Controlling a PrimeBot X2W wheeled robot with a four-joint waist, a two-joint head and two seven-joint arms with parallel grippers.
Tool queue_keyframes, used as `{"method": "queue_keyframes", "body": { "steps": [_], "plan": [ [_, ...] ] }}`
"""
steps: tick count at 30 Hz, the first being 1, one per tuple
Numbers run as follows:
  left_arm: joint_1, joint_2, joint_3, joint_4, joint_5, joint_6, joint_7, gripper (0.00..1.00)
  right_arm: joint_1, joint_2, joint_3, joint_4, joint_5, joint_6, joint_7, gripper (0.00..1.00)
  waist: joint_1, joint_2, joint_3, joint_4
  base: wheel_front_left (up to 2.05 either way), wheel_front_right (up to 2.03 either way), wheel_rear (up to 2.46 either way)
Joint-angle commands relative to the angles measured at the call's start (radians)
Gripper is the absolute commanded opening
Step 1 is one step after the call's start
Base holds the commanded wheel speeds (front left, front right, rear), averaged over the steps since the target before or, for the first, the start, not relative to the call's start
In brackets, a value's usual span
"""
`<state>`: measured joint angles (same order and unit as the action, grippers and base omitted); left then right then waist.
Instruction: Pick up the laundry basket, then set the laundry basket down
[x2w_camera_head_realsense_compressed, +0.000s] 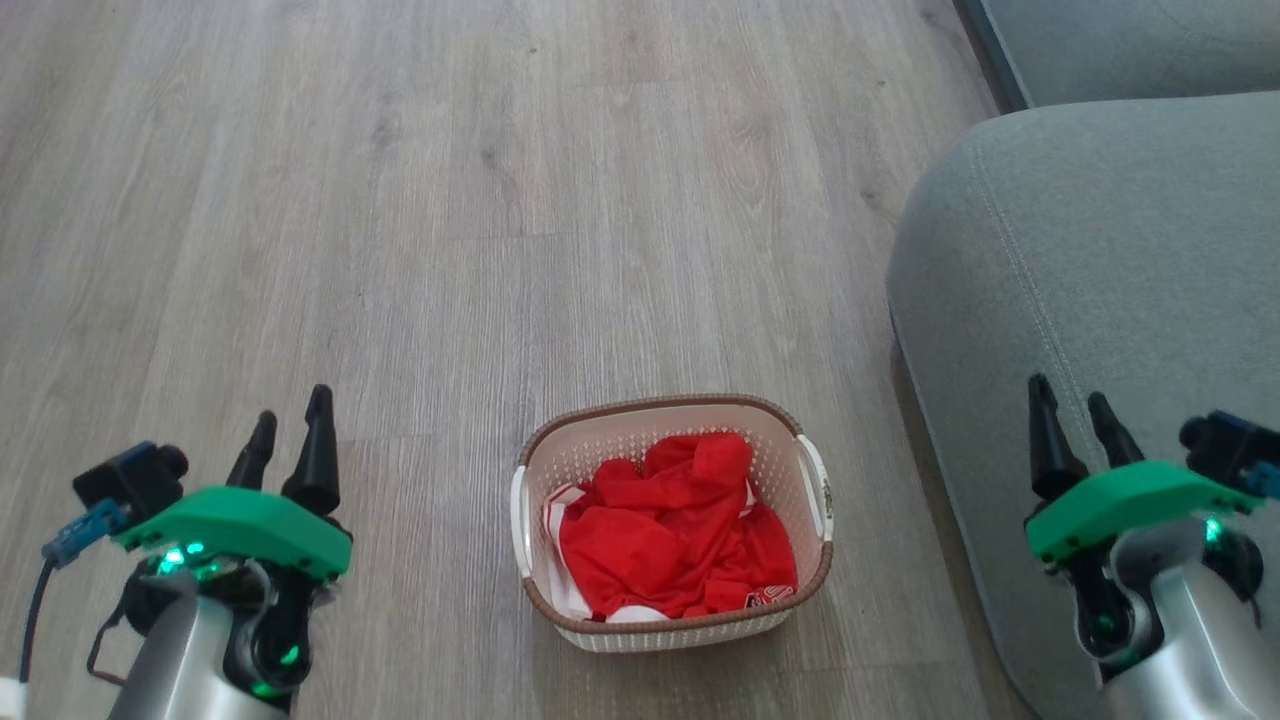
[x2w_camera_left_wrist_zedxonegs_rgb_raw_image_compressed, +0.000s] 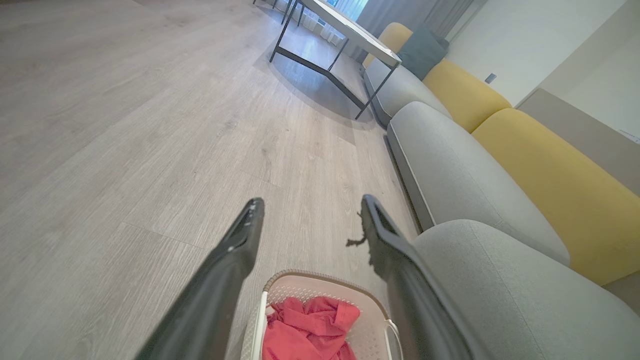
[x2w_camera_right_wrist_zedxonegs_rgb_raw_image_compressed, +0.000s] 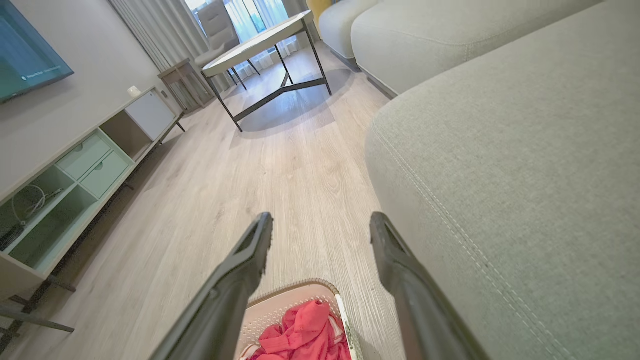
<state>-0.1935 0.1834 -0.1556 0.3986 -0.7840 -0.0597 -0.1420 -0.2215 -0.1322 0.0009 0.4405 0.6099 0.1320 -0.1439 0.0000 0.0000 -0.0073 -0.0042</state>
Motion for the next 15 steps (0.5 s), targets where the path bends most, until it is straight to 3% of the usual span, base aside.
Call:
{"method": "queue_keyframes", "body": {
  "steps": [1, 15],
  "plan": [
    [-0.079, 0.032, 0.018, -0.026, 0.021, 0.004, -0.011, 1.0, -0.062, -0.025, 0.016, -0.027, -0.025, -0.001, -0.014, 1.0, 0.0, 0.0, 0.0, 0.0, 0.0, 0.0, 0.0],
    [-0.11, 0.054, -0.022, -0.003, 0.134, 0.008, -0.045, 1.0, -0.1, -0.054, 0.081, 0.004, -0.137, -0.001, -0.055, 1.0, 0.0, 0.0, -0.002, 0.0, 0.0, 0.0, 0.0]
  ]
}}
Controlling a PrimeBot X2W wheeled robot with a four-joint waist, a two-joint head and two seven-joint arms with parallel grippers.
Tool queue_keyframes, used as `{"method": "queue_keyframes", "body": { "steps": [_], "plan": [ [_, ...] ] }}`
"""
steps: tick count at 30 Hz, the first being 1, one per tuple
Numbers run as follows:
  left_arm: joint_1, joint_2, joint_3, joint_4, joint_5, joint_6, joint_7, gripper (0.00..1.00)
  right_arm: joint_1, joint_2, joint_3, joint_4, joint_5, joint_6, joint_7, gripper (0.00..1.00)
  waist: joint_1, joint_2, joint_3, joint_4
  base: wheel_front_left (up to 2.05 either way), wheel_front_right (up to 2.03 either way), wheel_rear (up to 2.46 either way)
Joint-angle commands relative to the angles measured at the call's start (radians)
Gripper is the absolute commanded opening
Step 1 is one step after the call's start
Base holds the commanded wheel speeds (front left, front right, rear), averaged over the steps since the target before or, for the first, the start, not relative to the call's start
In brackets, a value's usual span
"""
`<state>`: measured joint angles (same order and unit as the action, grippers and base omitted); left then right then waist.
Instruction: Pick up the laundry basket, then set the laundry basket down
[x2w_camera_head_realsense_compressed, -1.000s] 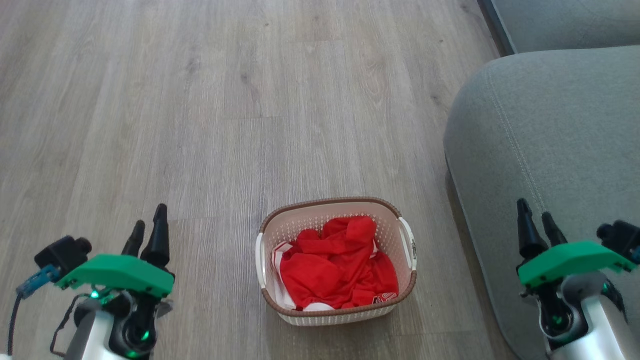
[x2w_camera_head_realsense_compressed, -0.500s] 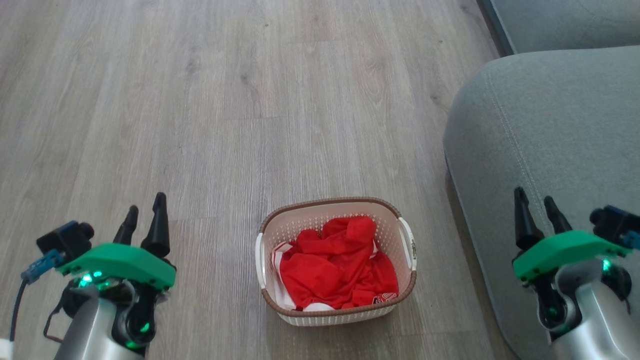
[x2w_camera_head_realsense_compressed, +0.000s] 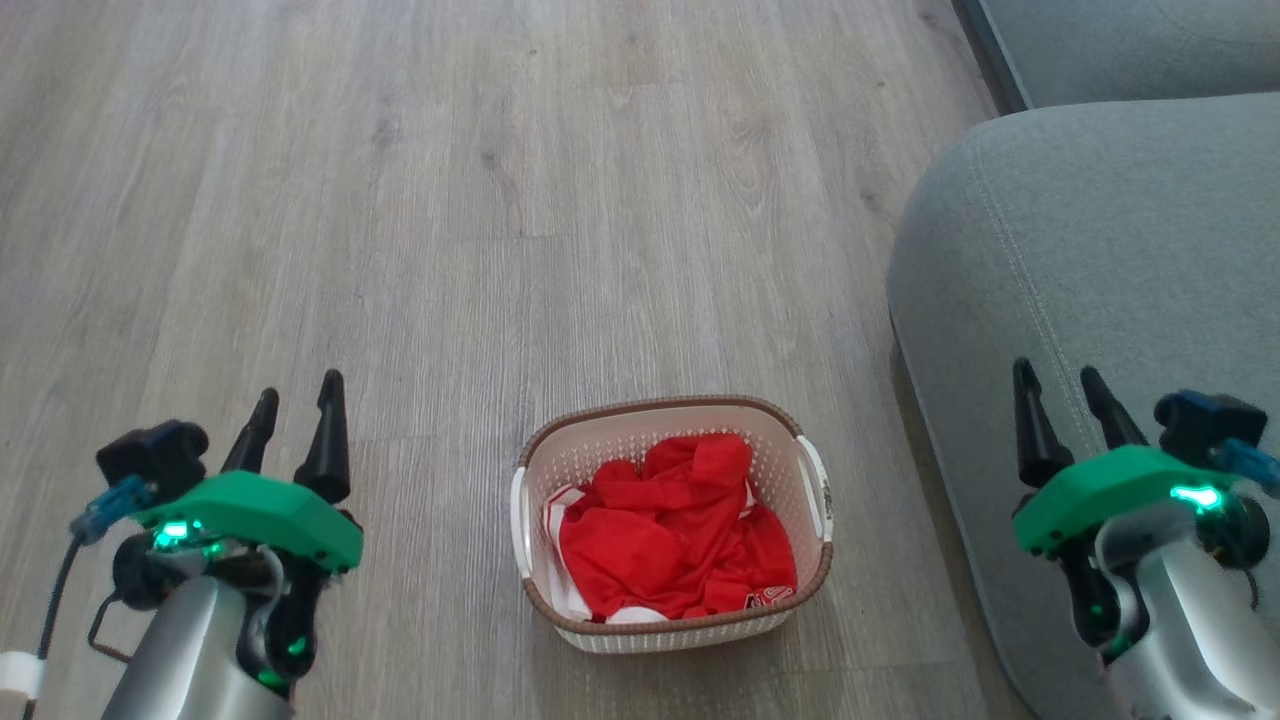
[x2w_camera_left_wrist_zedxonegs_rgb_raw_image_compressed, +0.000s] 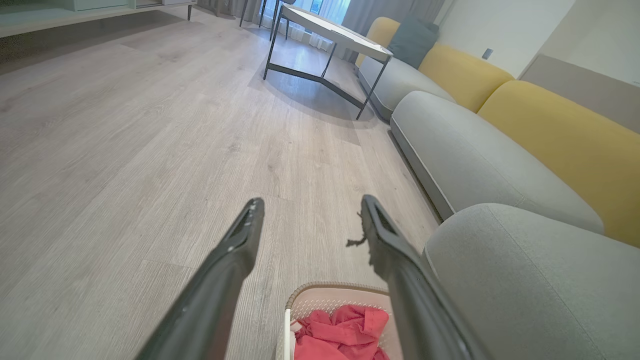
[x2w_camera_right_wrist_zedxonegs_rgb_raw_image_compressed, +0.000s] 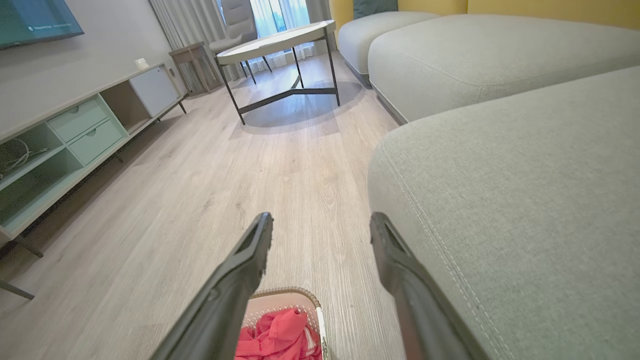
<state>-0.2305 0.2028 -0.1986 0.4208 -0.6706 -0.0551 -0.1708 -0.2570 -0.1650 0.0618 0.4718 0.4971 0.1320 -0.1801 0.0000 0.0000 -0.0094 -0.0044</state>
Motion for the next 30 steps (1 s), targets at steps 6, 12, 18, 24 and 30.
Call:
{"method": "queue_keyframes", "body": {
  "steps": [6, 12, 18, 24, 30],
  "plan": [
    [-0.085, 0.042, 0.004, -0.019, 0.064, 0.011, -0.02, 1.0, -0.078, -0.035, 0.049, -0.018, -0.058, -0.001, -0.037, 1.0, 0.0, 0.0, 0.0, 0.0, 0.0, 0.0, 0.0],
    [-0.095, 0.051, -0.01, -0.016, 0.107, 0.021, -0.026, 1.0, -0.09, -0.05, 0.076, -0.007, -0.092, -0.001, -0.054, 1.0, 0.0, 0.0, 0.0, 0.0, 0.0, 0.0, 0.0],
    [-0.105, 0.065, -0.026, -0.011, 0.154, 0.032, -0.031, 1.0, -0.104, -0.066, 0.101, 0.007, -0.125, -0.001, -0.069, 1.0, 0.0, 0.0, 0.0, 0.0, 0.0, 0.0, 0.0],
    [-0.107, 0.074, -0.04, -0.008, 0.184, 0.044, -0.032, 1.0, -0.111, -0.074, 0.111, 0.016, -0.146, -0.001, -0.08, 1.0, 0.0, 0.0, 0.0, 0.0, 0.0, 0.0, 0.0],
    [-0.101, 0.072, -0.042, -0.01, 0.176, 0.049, -0.026, 1.0, -0.108, -0.073, 0.113, 0.018, -0.131, -0.001, -0.08, 1.0, 0.0, 0.0, 0.001, -0.001, 0.0, 0.0, 0.0]
  ]
}}
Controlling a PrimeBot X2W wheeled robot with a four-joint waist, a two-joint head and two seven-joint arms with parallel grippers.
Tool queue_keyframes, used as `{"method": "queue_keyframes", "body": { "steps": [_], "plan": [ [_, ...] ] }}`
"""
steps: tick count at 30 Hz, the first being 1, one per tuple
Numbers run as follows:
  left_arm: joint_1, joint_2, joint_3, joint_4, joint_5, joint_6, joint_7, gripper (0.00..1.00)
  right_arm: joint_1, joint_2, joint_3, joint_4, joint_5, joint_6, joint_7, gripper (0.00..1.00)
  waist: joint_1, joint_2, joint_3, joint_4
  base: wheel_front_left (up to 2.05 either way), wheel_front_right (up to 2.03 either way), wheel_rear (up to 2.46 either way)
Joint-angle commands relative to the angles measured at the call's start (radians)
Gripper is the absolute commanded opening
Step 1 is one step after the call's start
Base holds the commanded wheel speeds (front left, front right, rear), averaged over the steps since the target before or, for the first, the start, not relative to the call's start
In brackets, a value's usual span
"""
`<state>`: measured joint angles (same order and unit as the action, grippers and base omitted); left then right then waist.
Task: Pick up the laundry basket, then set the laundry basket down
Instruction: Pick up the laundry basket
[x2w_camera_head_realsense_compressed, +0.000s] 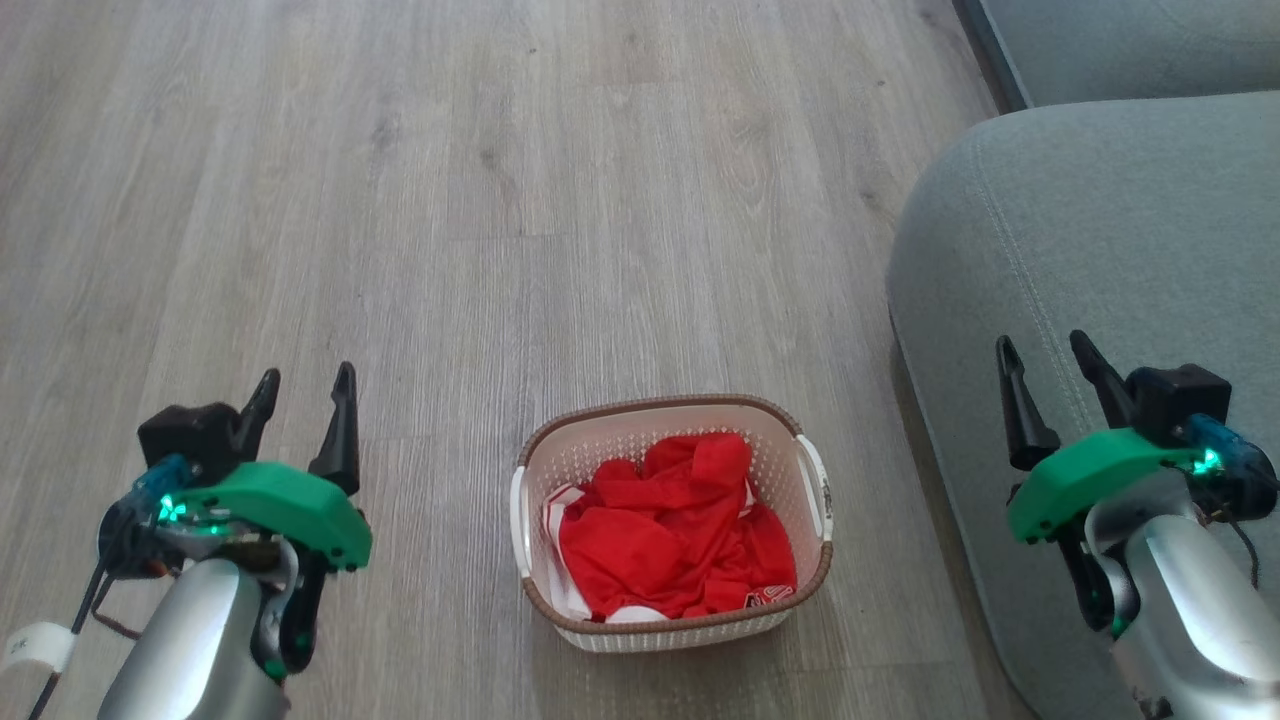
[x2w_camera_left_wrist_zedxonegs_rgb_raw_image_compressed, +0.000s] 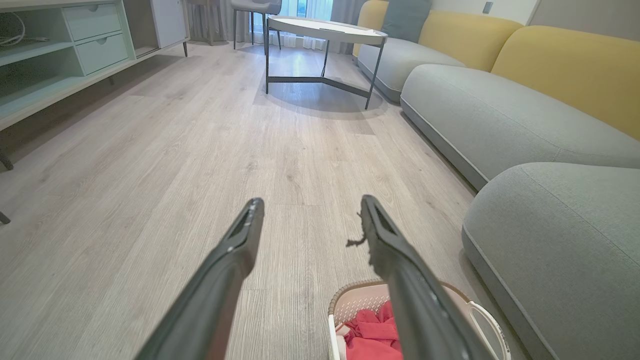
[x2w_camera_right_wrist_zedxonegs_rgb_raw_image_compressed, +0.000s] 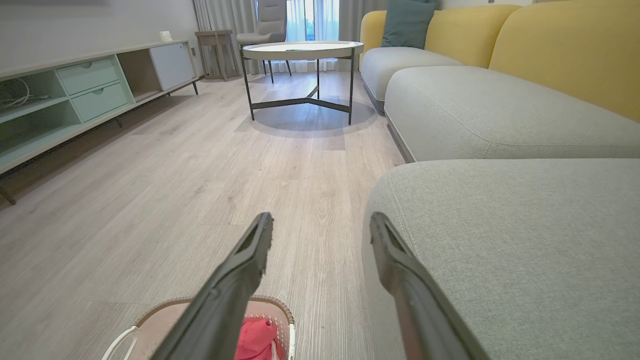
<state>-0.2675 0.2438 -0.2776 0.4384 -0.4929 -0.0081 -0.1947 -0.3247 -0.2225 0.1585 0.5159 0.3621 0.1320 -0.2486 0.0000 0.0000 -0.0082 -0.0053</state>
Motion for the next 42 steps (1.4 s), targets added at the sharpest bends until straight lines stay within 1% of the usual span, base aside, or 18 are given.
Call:
{"method": "queue_keyframes", "body": {
  "steps": [1, 14, 20, 26, 32, 42],
  "plan": [
    [-0.063, 0.031, 0.036, -0.028, -0.002, 0.003, -0.002, 1.0, -0.04, -0.015, 0.018, -0.026, 0.006, -0.001, -0.012, 1.0, 0.0, 0.0, 0.0, 0.0, 0.0, 0.0, 0.0],
    [-0.063, 0.036, 0.034, -0.035, -0.013, 0.014, 0.002, 1.0, -0.044, -0.019, 0.033, -0.025, 0.028, -0.001, -0.013, 1.0, 0.0, 0.0, 0.009, -0.002, 0.0, 0.0, 0.0],
    [-0.076, 0.038, 0.03, -0.037, -0.012, 0.018, -0.002, 1.0, -0.056, -0.019, 0.034, -0.028, 0.025, -0.001, -0.013, 1.0, 0.0, 0.0, 0.034, -0.001, 0.0, 0.0, 0.0],
    [-0.107, 0.033, 0.026, -0.04, -0.009, 0.02, -0.014, 1.0, -0.081, -0.013, 0.018, -0.038, 0.014, -0.001, -0.013, 1.0, 0.0, 0.0, 0.098, 0.005, 0.0, 0.0, 0.0],
    [-0.156, 0.021, 0.028, -0.029, -0.014, 0.017, -0.026, 1.0, -0.112, 0.0, -0.002, -0.04, -0.002, -0.001, -0.013, 1.0, 0.0, 0.0, 0.186, 0.01, 0.0, 0.0, 0.0],
    [-0.251, -0.006, 0.023, 0.029, -0.011, -0.002, -0.049, 1.0, -0.178, 0.025, -0.014, -0.027, -0.03, -0.001, -0.013, 1.0, 0.0, 0.0, 0.341, 0.014, 0.0, 0.0, 0.0]
  ]
}}
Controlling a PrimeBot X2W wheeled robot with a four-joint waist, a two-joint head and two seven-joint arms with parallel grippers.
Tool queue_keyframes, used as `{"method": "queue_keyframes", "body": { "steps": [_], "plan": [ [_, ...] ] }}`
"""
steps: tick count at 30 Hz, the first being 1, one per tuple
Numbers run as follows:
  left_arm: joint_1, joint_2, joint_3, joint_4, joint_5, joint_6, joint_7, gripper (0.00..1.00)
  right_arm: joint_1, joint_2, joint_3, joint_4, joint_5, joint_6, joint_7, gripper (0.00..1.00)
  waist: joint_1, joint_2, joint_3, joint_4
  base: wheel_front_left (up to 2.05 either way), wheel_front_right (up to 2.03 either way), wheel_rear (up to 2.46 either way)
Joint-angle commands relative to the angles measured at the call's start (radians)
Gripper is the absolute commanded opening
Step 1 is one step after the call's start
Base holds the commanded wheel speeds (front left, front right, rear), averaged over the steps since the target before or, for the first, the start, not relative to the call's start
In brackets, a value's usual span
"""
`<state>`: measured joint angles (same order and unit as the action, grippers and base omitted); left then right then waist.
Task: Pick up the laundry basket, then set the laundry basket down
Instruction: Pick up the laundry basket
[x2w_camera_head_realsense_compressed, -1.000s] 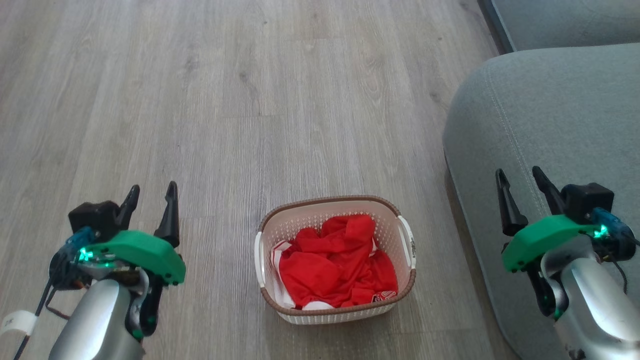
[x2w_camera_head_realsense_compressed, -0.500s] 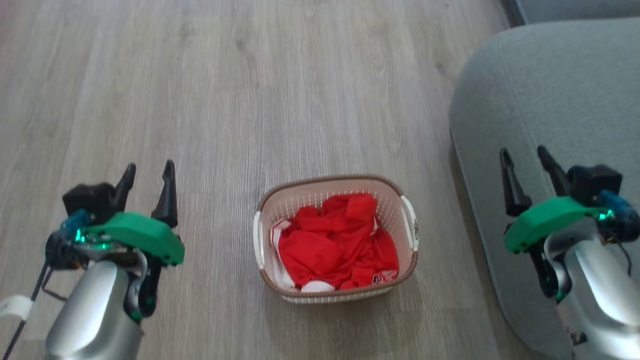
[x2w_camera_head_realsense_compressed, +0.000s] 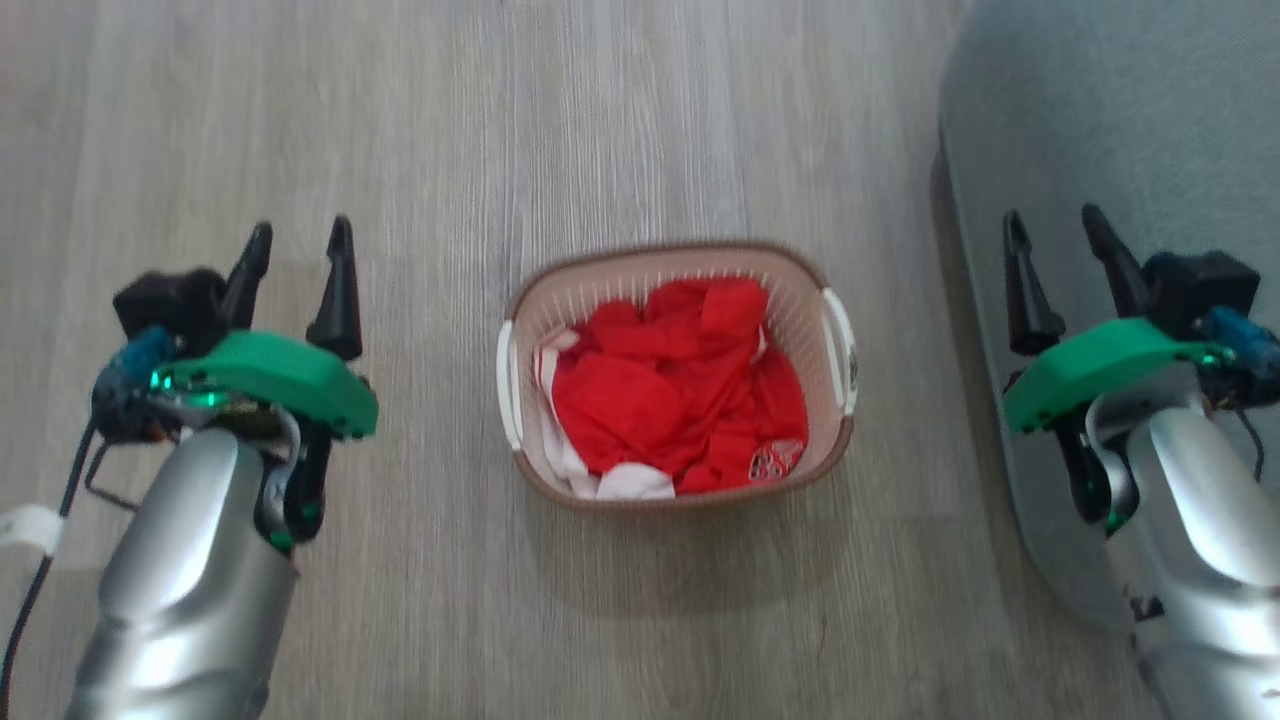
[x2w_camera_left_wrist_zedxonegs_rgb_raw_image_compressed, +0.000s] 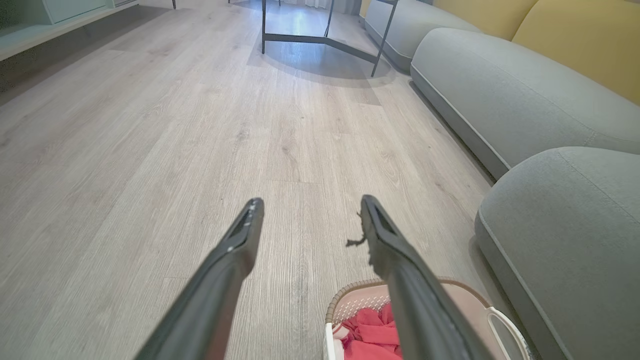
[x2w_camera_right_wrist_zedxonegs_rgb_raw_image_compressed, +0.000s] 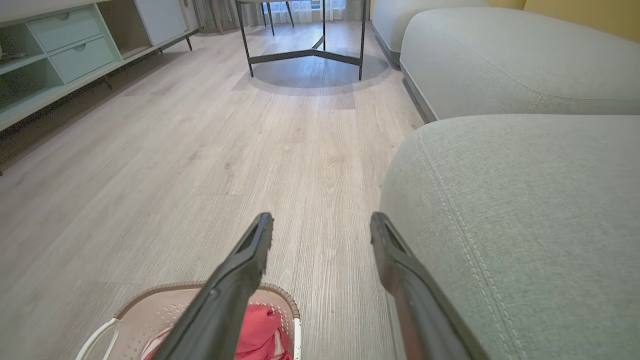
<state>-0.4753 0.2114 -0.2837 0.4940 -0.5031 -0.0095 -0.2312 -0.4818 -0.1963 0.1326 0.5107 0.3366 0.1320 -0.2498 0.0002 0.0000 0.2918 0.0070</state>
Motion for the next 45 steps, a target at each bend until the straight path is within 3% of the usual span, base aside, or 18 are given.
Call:
{"method": "queue_keyframes", "body": {
  "steps": [1, 15, 29, 45],
  "plan": [
    [-0.056, 0.023, 0.029, -0.018, 0.0, -0.003, -0.015, 1.0, -0.031, 0.0, 0.011, -0.021, -0.009, -0.001, -0.012, 1.0, -0.0002, 0.0, 0.061, 0.002, 0.0, 0.0, 0.0],
    [-0.268, -0.044, 0.013, 0.172, 0.015, -0.061, -0.029, 1.0, -0.178, 0.043, 0.002, 0.046, -0.051, -0.001, -0.012, 1.0, -0.0002, 0.0, 0.324, 0.008, 0.0, 0.0, 0.0],
    [-0.415, -0.116, -0.051, 0.444, 0.015, -0.115, -0.03, 1.0, -0.29, 0.097, 0.058, 0.199, -0.067, -0.001, -0.012, 1.0, -0.0002, 0.0, 0.461, -0.003, 0.0, 0.0, 0.0],
    [-0.504, -0.138, -0.19, 0.62, -0.066, -0.121, -0.029, 1.0, -0.375, 0.132, 0.103, 0.345, -0.065, -0.001, -0.012, 1.0, -0.0002, 0.0, 0.56, -0.015, 0.0, 0.0, 0.0]
  ]
}}
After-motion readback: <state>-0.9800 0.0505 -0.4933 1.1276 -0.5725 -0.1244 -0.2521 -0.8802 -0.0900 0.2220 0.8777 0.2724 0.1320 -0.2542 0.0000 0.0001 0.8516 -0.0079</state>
